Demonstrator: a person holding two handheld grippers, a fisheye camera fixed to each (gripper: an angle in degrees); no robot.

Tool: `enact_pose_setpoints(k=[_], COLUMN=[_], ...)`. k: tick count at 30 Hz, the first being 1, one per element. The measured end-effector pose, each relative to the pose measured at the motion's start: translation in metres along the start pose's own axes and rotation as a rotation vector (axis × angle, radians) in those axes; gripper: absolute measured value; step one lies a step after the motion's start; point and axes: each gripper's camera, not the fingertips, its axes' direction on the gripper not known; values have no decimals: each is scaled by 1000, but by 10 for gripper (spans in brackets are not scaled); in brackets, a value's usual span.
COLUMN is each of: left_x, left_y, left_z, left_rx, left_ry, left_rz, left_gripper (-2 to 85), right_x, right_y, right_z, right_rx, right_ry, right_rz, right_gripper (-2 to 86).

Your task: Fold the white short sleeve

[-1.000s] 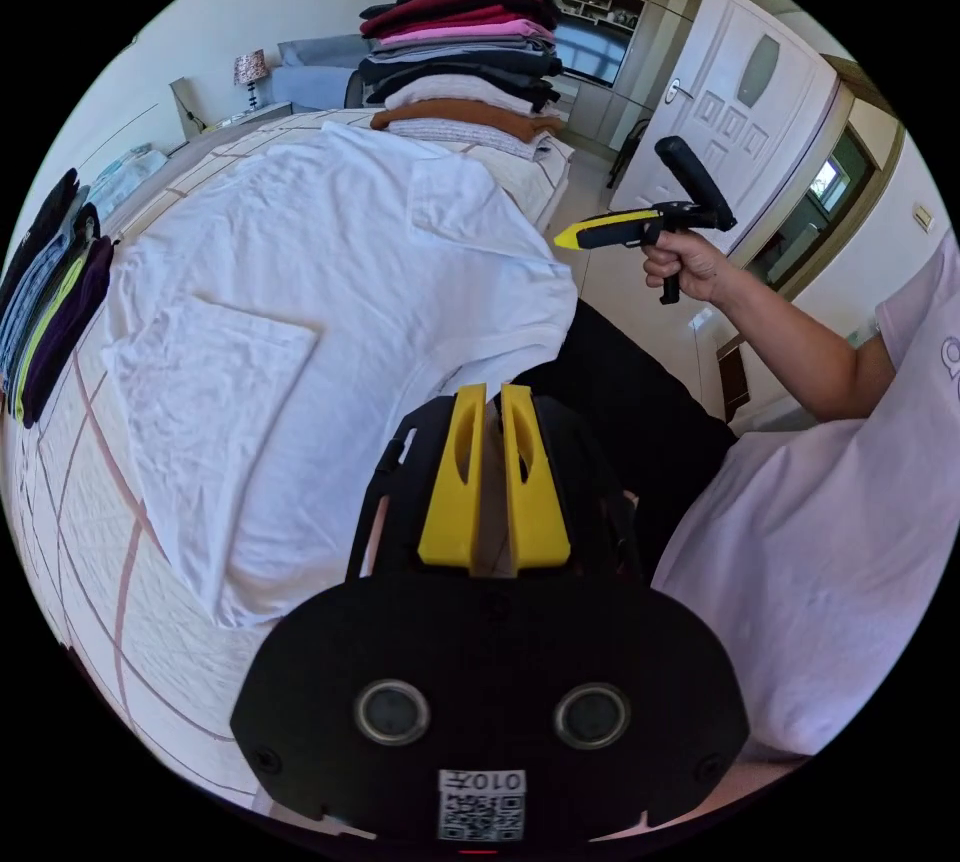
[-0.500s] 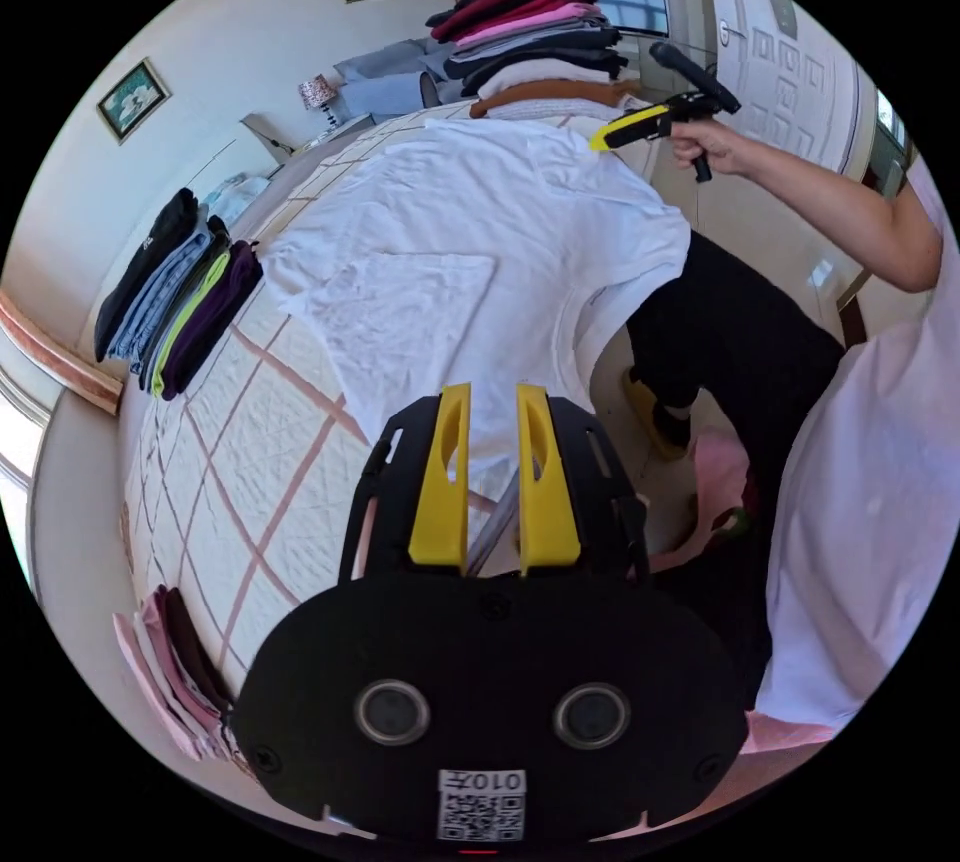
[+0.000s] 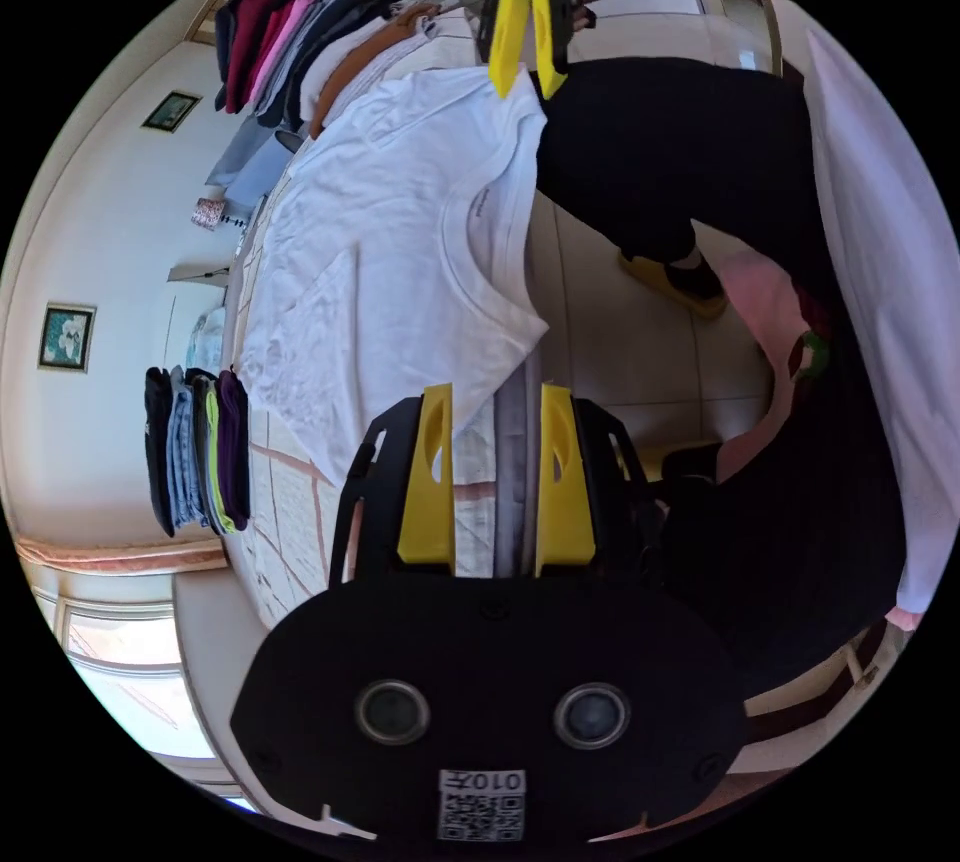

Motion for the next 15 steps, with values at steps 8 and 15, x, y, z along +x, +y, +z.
enact_pose_setpoints(k=[8,15], left_x=[33,39], left_y=[-17,-25], left_z=[25,22], left_rx=[-68,-48], left_ry=[-196,-229], left_rz=[154,224], left_gripper=[97,73], right_x=[9,6], right_y=[2,18], right_z=[-3,-9], right_rx=[-30,-5], right_ry=[16,95], right_rz=[16,49], right_gripper=[101,106])
